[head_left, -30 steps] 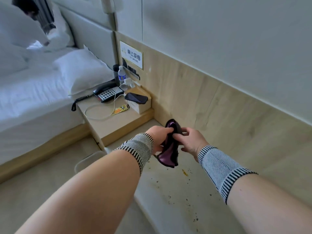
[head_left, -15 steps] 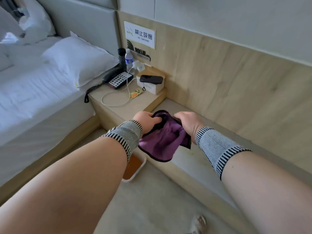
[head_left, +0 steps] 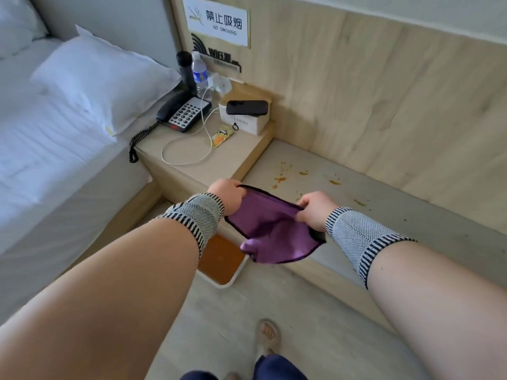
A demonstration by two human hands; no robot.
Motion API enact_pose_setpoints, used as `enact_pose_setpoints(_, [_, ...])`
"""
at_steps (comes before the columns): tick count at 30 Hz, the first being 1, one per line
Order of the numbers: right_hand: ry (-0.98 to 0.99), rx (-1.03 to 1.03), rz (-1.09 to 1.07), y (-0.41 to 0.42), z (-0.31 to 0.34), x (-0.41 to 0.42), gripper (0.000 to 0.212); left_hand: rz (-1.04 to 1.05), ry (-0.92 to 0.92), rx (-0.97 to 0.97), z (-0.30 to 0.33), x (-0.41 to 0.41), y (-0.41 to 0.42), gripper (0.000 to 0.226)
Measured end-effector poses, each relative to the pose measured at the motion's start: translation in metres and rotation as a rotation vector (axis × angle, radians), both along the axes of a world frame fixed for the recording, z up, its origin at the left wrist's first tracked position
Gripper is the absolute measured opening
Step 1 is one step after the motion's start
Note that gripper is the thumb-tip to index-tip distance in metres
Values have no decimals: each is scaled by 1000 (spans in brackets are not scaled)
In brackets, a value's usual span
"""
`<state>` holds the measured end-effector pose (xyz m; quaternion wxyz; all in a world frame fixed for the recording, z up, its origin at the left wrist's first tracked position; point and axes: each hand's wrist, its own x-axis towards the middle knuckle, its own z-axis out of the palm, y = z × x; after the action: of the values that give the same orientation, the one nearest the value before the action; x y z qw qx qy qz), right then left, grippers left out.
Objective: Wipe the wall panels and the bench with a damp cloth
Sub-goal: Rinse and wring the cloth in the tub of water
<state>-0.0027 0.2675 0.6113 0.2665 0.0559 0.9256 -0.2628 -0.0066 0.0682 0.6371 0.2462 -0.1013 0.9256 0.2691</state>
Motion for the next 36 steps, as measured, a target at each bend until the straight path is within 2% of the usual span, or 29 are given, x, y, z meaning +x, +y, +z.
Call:
enact_pose_setpoints(2, [-12, 36, 49, -13, -5, -7, 15, 14, 8, -35, -7, -10, -18, 40])
enact_pose_setpoints(5, [-31, 74, 40, -25, -8, -21, 14, -33, -30, -95, -12, -25, -41, 41])
enact_pose_setpoints(14, [-39, 25, -214, -111, -54, -48, 27, -203, -86, -62, -69, -87, -123, 41])
enact_pose_setpoints(22, [-111, 124, -402, -212, -116, -43, 45, -443, -146, -40, -153, -120, -233, 28])
enact_pose_setpoints(26, [-157, 69, -454, -242, -162, -43, 44, -466, -182, -60, -201, -137, -260, 28])
enact_pose_setpoints(30, [-153, 120, -403, -254, -217, -60, 43, -458, -153, -84, -256, -160, -263, 37])
enact_pose_setpoints(33, [-114, 167, -385, -254, -275, -66, 43, -494, -118, -121, -314, -170, -258, 29])
enact_pose_setpoints(36, [-68, 254, -272, -254, -350, -64, 46, -594, -104, -191, -387, -168, -256, 26])
